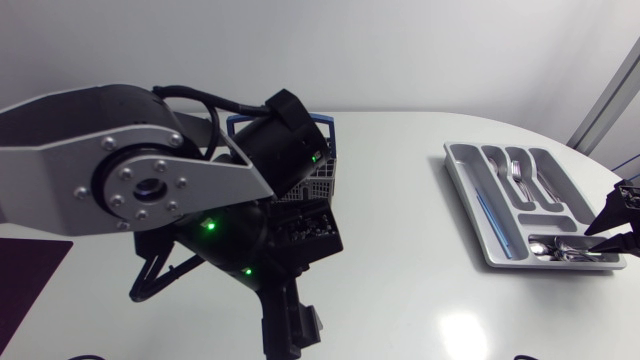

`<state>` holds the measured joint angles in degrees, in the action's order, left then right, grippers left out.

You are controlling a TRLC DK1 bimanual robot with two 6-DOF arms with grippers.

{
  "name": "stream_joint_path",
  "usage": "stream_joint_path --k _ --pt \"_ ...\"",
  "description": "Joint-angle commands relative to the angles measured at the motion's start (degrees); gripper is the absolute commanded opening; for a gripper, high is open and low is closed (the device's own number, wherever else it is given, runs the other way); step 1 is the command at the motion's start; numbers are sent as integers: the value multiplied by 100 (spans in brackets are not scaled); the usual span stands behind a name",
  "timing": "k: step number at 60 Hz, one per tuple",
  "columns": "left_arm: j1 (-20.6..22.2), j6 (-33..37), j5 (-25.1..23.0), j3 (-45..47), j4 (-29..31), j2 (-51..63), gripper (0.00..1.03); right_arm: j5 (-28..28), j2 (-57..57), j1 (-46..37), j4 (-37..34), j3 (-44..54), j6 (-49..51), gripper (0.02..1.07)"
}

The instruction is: Unload the cutlery basket into the drawer organizer.

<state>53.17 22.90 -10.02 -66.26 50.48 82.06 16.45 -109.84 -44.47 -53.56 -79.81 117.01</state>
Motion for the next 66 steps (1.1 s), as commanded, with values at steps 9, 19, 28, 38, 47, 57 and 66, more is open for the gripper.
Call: stream_joint_path --k 9,19,28,38,47,57,66 --pt "-96 -83 106 315 -21 -358 98 377 420 -132 -146 -43 -161 86" --pt "-430 -83 185 518 -29 -700 98 684 806 -62 -181 255 -557 102" --pt "-922 -83 202 720 -47 -1052 98 1220 1237 140 -181 581 -1119 102" --pt "-1493 -83 220 992 -179 -1465 98 1598 1852 395 47 1187 -1664 102" --pt "-2021 -57 220 1194 -328 -1817 98 1827 2353 650 548 1627 -2420 102" --pt "-2460 -40 220 1493 -495 -2212 98 2047 2846 852 812 2040 -3097 102" --pt "-2785 -66 246 1801 -653 -2599 98 2047 3540 1045 1348 2725 -3668 102"
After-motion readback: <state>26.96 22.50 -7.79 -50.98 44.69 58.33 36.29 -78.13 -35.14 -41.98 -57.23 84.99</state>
